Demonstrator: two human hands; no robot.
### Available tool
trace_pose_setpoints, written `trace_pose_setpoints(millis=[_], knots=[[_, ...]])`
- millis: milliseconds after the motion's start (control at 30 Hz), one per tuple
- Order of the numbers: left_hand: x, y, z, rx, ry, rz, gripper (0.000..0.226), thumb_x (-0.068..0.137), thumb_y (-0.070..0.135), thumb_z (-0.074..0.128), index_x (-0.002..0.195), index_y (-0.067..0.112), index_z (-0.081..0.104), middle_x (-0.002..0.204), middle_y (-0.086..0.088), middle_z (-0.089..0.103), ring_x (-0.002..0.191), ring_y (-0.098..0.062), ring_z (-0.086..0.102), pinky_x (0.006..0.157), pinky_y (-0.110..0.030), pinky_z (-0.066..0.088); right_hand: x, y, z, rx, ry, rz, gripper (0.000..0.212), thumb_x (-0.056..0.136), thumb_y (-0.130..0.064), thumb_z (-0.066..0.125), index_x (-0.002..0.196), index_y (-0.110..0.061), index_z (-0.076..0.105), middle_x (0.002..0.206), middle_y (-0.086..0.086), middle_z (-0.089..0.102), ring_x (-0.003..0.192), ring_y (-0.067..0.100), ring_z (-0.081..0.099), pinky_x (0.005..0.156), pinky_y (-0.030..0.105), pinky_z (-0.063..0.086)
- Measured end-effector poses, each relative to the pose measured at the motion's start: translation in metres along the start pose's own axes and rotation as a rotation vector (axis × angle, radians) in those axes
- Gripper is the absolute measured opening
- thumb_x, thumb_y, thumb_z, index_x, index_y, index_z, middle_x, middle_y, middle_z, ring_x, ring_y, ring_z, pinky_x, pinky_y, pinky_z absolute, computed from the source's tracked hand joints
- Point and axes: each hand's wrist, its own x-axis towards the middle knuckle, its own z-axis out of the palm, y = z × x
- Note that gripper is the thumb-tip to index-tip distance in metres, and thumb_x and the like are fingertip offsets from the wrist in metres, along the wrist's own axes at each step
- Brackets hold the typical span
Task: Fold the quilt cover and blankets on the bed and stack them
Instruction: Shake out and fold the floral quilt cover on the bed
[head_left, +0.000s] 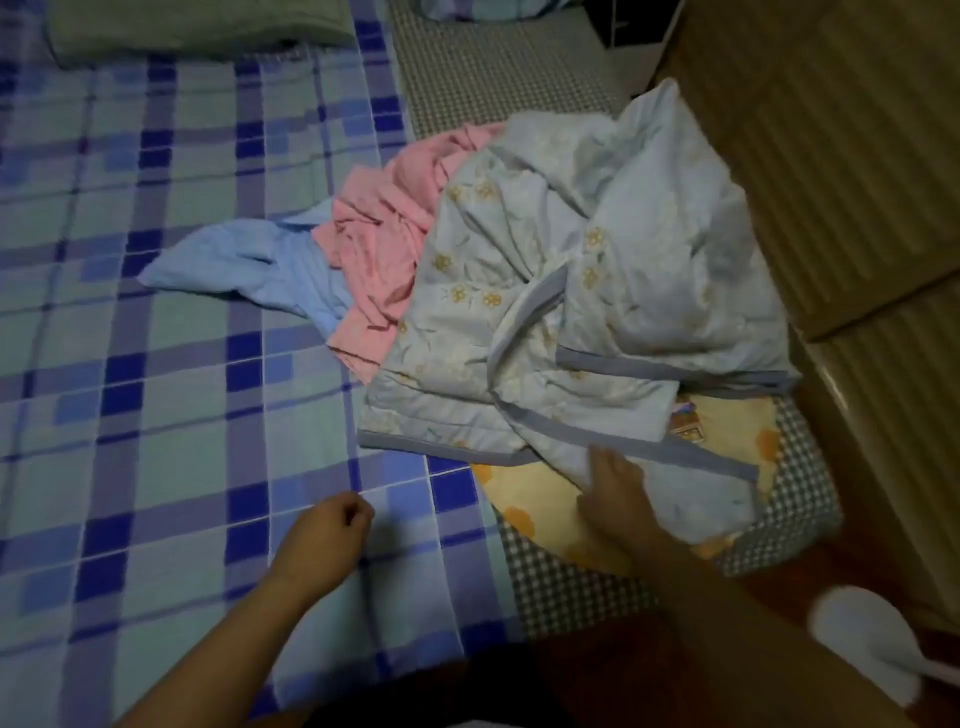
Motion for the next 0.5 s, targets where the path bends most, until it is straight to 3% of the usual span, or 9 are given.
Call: trace_pose_setpoints(millis=[67, 100, 133, 200, 267, 300, 400, 500], knots=[[0.005, 0.006, 0.012, -0.035, 0.011, -0.032, 0.016, 0.1, 0.021, 0.052, 0.092, 0.025, 0.066, 0.085, 0.005, 0.067, 0.074, -0.008, 0.062, 0.061, -0.02, 0.042, 0.03, 0.015, -0.006, -0.212, 0.076, -0.064, 0.095, 0.079, -0.045, 0.068, 0.155, -0.017, 0.019, 0.153, 0.017, 0.034, 0.141, 0.042, 0.029, 0.115, 0.054, 0.025], [0.003, 0.01, 0.016, -0.051, -0.009, -0.037, 0.016, 0.101, 0.021, 0.052, 0.094, 0.025, 0.066, 0.088, 0.005, 0.067, 0.077, -0.009, 0.062, 0.063, -0.019, 0.043, 0.038, 0.019, -0.013, -0.287, 0.025, -0.037, 0.096, 0.079, -0.05, 0.067, 0.156, -0.019, 0.017, 0.152, 0.014, 0.037, 0.141, 0.04, 0.031, 0.115, 0.054, 0.022], [-0.002, 0.018, 0.018, -0.063, -0.051, -0.064, 0.016, 0.101, 0.022, 0.051, 0.096, 0.025, 0.065, 0.091, 0.005, 0.067, 0.08, -0.009, 0.063, 0.065, -0.019, 0.044, 0.043, 0.021, -0.02, -0.308, -0.031, -0.001, 0.088, 0.082, -0.05, 0.064, 0.153, -0.021, 0.02, 0.145, 0.011, 0.046, 0.137, 0.036, 0.038, 0.114, 0.052, 0.021], [-0.008, 0.028, 0.023, -0.141, -0.1, -0.102, 0.016, 0.102, 0.023, 0.049, 0.1, 0.023, 0.065, 0.097, 0.003, 0.067, 0.088, -0.012, 0.064, 0.072, -0.021, 0.047, 0.041, 0.017, -0.03, -0.258, -0.108, 0.011, 0.045, 0.091, -0.039, 0.054, 0.131, -0.022, 0.041, 0.121, 0.007, 0.063, 0.117, 0.029, 0.058, 0.109, 0.048, 0.032], [-0.016, 0.043, 0.023, -0.22, -0.151, -0.128, 0.018, 0.103, 0.025, 0.049, 0.102, 0.019, 0.066, 0.099, -0.001, 0.068, 0.091, -0.016, 0.065, 0.08, -0.028, 0.051, 0.025, 0.007, -0.037, -0.007, -0.088, -0.004, 0.008, 0.095, -0.025, 0.051, 0.1, -0.019, 0.048, 0.101, 0.009, 0.066, 0.098, 0.031, 0.064, 0.088, 0.04, 0.047], [-0.02, 0.051, 0.023, -0.28, -0.184, -0.144, 0.02, 0.103, 0.026, 0.049, 0.102, 0.018, 0.067, 0.099, -0.003, 0.07, 0.091, -0.019, 0.066, 0.083, -0.032, 0.052, 0.015, 0.002, -0.042, 0.178, -0.04, 0.01, 0.005, 0.095, -0.018, 0.052, 0.092, -0.016, 0.049, 0.092, 0.009, 0.064, 0.089, 0.031, 0.063, 0.077, 0.036, 0.046], [-0.032, 0.069, 0.017, -0.408, -0.297, -0.15, 0.023, 0.102, 0.031, 0.051, 0.103, 0.016, 0.069, 0.097, -0.007, 0.073, 0.094, -0.027, 0.069, 0.089, -0.04, 0.055, -0.031, -0.017, -0.063, 0.591, 0.148, 0.008, 0.012, 0.098, -0.011, 0.052, 0.088, -0.013, 0.058, 0.076, -0.003, 0.056, 0.07, 0.018, 0.054, 0.065, 0.031, 0.038], [-0.04, 0.087, 0.011, -0.506, -0.381, -0.095, 0.023, 0.1, 0.031, 0.055, 0.104, 0.016, 0.071, 0.1, -0.009, 0.074, 0.095, -0.028, 0.07, 0.092, -0.042, 0.055, -0.091, -0.038, -0.085, 0.791, 0.233, -0.042, 0.017, 0.098, -0.013, 0.054, 0.083, -0.02, 0.06, 0.069, -0.009, 0.057, 0.065, 0.002, 0.053, 0.061, 0.025, 0.038]])
